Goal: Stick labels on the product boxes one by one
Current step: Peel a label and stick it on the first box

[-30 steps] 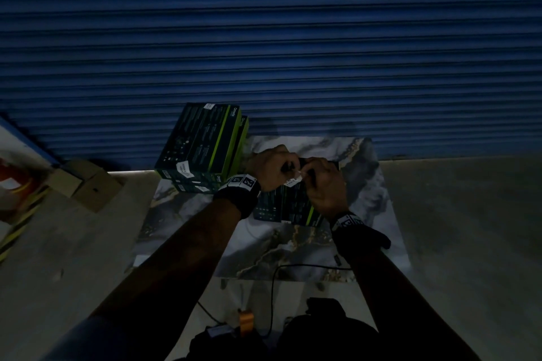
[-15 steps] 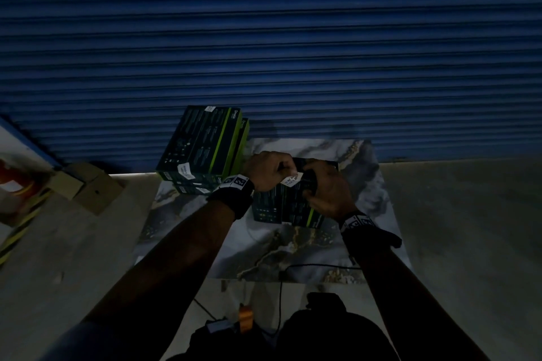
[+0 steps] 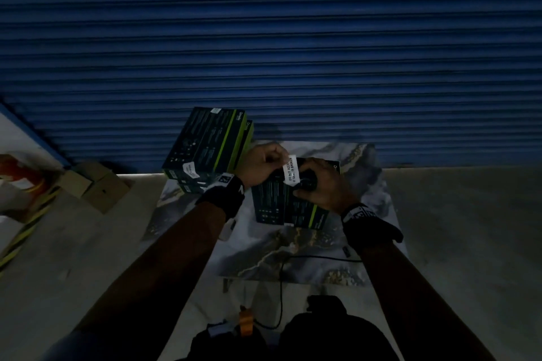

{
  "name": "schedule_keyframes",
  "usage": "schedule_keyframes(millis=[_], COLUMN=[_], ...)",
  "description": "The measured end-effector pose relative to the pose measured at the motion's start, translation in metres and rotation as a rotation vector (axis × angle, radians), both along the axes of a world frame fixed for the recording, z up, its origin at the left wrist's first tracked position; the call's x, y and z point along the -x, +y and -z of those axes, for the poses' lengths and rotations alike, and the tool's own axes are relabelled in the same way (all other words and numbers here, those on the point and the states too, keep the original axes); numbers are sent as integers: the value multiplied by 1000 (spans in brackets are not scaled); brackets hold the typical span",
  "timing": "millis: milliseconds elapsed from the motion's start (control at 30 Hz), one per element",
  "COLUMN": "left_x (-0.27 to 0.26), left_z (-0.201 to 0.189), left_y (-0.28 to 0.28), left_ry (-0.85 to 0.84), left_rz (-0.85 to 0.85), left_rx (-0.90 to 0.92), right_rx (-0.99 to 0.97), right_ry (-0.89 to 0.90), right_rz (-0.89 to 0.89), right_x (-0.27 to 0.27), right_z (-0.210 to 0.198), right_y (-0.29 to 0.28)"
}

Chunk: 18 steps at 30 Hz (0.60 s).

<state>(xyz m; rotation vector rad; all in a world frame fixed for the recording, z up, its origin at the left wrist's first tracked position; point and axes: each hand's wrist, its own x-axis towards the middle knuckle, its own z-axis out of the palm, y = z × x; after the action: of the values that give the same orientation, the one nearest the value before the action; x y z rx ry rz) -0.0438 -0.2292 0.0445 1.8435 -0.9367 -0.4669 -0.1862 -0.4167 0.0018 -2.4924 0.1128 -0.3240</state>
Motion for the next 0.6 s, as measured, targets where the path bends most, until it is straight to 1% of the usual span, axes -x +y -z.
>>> schedule_keyframes(millis=[67, 167, 233, 300, 433, 500, 600], left_x=[4, 5, 4, 3, 2, 1, -5], left_z=[12, 19, 18, 15, 15, 19, 22], left_y=[2, 4, 4, 3, 2, 4, 6], left_ry=[-89, -134, -124, -103, -137, -145, -94], left_rz=[-42, -29, -13, 5, 10, 2, -43], left_rx=[-23, -42, -36, -19, -51, -64, -52], right_rx=[26, 61, 77, 133, 356, 412, 445], right_ry=[21, -63, -100, -106, -138, -165, -180], right_rz=[33, 67, 88, 103, 255, 273, 266], right_x=[3, 5, 4, 2, 1, 3, 2], right_z=[3, 9, 10, 10, 9, 10, 15], right_y=[-1, 2, 5, 7, 20, 25, 22])
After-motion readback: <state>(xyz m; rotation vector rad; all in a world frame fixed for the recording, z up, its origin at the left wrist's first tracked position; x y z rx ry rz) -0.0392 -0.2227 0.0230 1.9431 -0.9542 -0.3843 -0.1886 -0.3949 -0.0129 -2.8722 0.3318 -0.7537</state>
